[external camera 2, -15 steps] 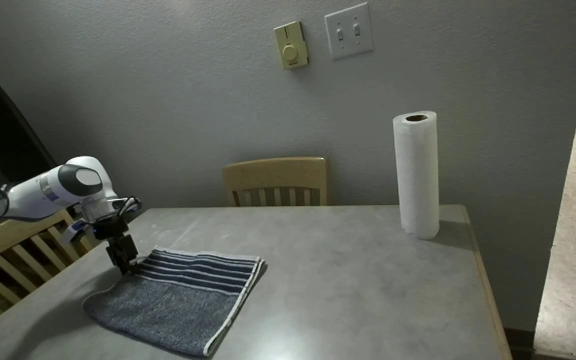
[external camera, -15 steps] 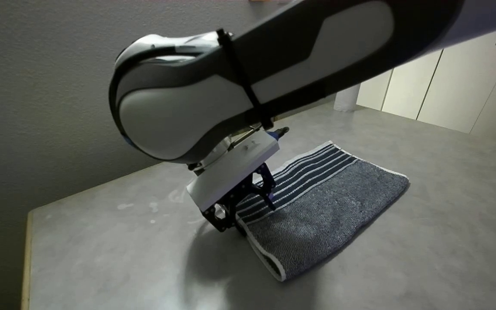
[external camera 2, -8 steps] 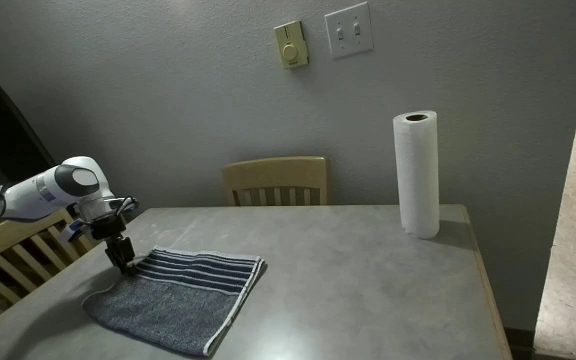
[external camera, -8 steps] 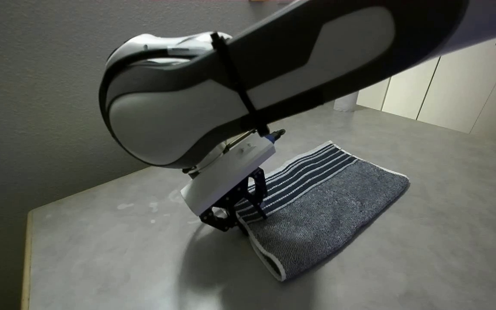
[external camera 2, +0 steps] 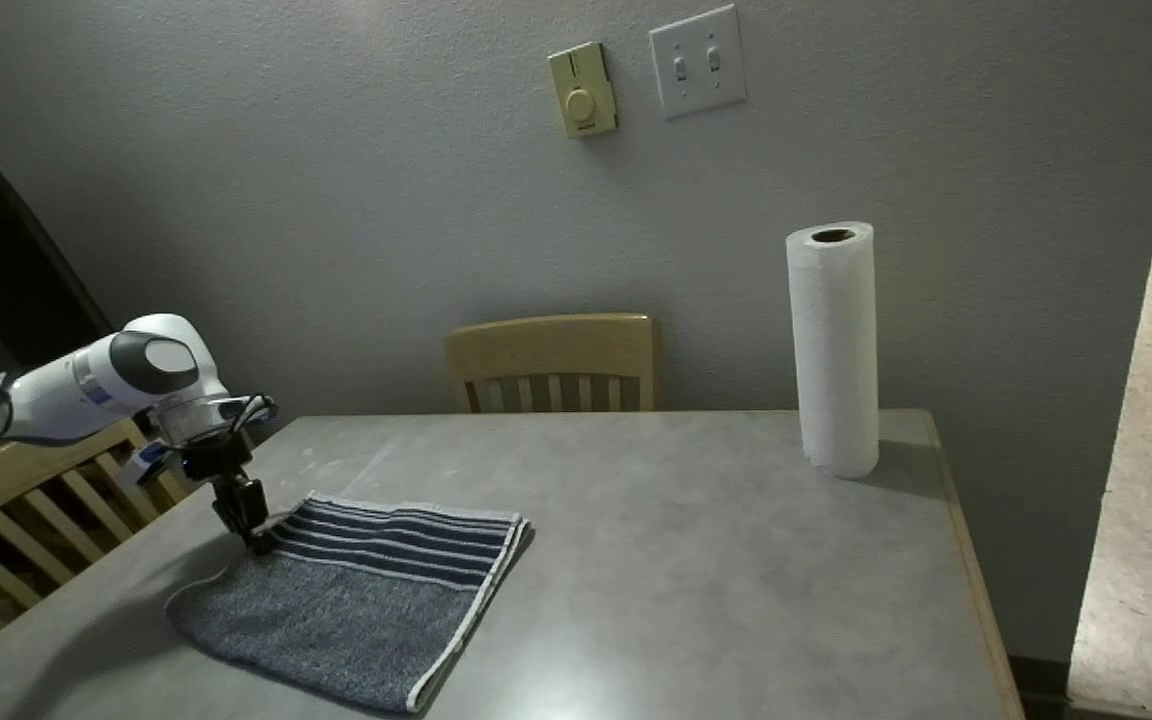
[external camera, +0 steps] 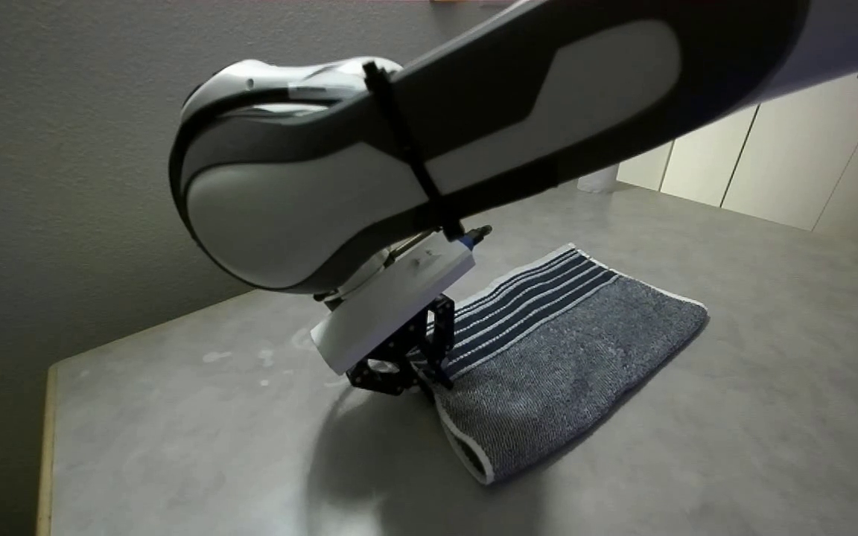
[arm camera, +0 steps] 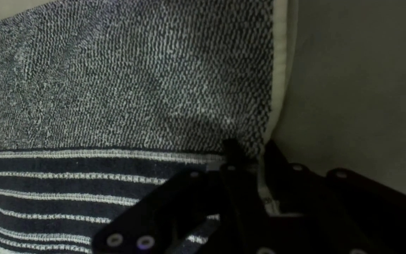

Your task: Fold the gray towel

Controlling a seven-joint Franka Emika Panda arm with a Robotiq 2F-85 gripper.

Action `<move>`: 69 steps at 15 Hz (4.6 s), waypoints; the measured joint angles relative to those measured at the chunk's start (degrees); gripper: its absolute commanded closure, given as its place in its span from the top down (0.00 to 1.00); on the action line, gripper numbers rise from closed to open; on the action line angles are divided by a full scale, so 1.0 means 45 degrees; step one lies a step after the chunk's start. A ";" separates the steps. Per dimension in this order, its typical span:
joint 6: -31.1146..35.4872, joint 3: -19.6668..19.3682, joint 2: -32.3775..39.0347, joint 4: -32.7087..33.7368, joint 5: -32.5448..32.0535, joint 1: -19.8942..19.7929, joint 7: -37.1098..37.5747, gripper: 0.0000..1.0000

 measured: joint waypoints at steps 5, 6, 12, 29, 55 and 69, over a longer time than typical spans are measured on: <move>0.0030 -0.0003 0.0057 0.0096 0.0000 -0.0009 -0.0004 0.01; 0.0049 -0.0003 0.0057 0.0119 0.0000 -0.0017 -0.0015 0.01; 0.0421 -0.0003 0.0054 0.0297 0.0000 -0.0088 -0.0510 0.01; 0.0953 -0.0003 -0.0073 0.0434 0.0000 -0.0169 -0.1456 0.06; 0.0606 0.0060 -0.1559 0.0505 0.0002 -0.0589 -0.6824 0.01; 0.0712 0.0166 -0.2268 -0.0511 0.0000 -0.1179 -1.2154 0.06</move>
